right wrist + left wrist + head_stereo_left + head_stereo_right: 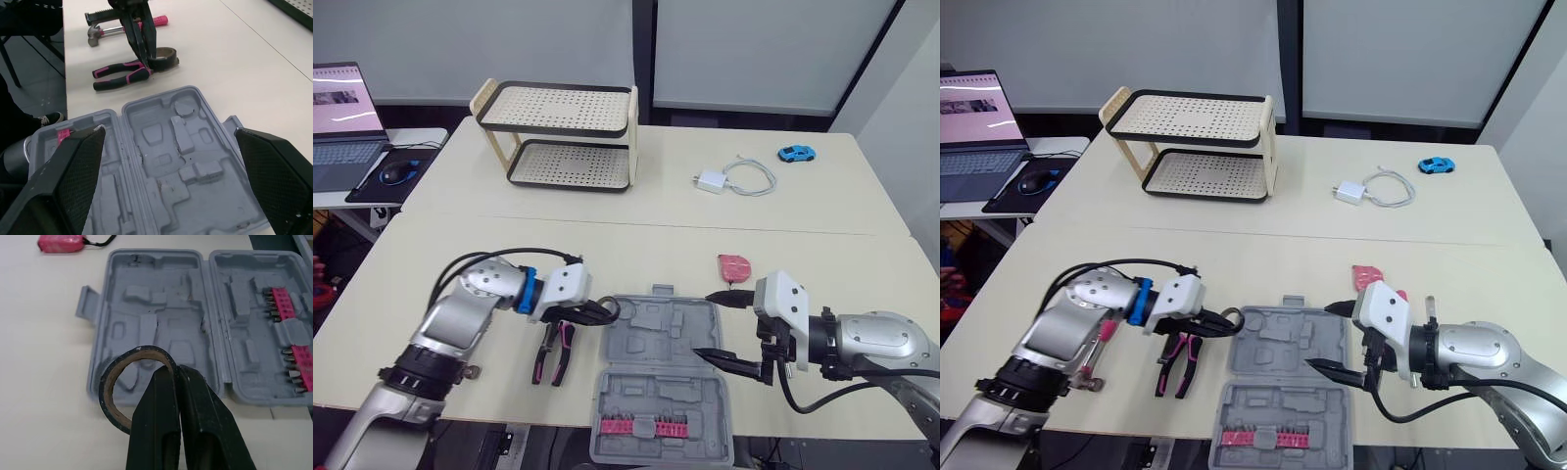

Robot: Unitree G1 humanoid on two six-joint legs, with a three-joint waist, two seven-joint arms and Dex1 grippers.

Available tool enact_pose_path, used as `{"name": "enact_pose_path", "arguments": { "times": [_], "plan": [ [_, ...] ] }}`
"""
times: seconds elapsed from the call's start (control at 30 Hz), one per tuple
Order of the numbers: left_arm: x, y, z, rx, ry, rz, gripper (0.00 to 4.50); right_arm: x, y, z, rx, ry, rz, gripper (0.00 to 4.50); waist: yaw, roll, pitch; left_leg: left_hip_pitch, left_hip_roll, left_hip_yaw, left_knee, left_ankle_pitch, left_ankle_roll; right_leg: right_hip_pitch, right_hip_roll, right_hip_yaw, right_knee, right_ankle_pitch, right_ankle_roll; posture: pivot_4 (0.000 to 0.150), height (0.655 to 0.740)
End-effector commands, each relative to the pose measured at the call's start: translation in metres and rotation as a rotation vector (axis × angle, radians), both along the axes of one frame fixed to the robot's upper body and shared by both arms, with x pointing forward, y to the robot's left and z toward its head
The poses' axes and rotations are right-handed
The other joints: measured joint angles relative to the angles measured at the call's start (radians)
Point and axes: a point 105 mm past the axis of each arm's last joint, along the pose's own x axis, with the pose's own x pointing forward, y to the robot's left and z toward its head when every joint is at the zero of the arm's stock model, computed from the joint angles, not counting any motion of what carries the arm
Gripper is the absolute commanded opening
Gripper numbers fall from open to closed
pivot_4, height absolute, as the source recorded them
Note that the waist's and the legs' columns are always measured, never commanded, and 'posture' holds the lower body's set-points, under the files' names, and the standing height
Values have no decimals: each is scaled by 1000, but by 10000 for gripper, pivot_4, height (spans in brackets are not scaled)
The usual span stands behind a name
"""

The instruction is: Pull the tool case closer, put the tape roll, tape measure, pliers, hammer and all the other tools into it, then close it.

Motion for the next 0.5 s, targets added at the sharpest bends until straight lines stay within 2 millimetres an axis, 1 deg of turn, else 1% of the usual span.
{"name": "enact_pose_path", "arguments": {
  "times": [0.03, 0.2, 0.3, 0.5],
  "plan": [
    [5, -6, -9, 0, -3, 5, 243, -3, 5, 4, -6, -43, 1, 45000, -1, 0, 0, 0, 0, 0, 0, 0, 0, 0, 0, 0, 0, 0, 0, 1500, 7350],
    [13, -9, -22, -4, 18, 23, 243, 1, 7, 5, -4, -58, -18, 45000, 0, 0, 0, 0, 0, 0, 0, 0, 0, 0, 0, 0, 0, 0, 0, 1500, 7350],
    [18, -8, -26, -13, 18, 37, 243, 2, 8, 5, -6, -62, -26, 45000, 1, 0, 0, 0, 0, 0, 0, 0, 0, 0, 0, 0, 0, 0, 0, 1500, 7350],
    [23, -15, -28, -41, 24, 43, 243, 3, 8, 5, -6, -61, -33, 45000, 2, 0, 0, 0, 0, 0, 0, 0, 0, 0, 0, 0, 0, 0, 0, 1500, 7350]
  ]
}}
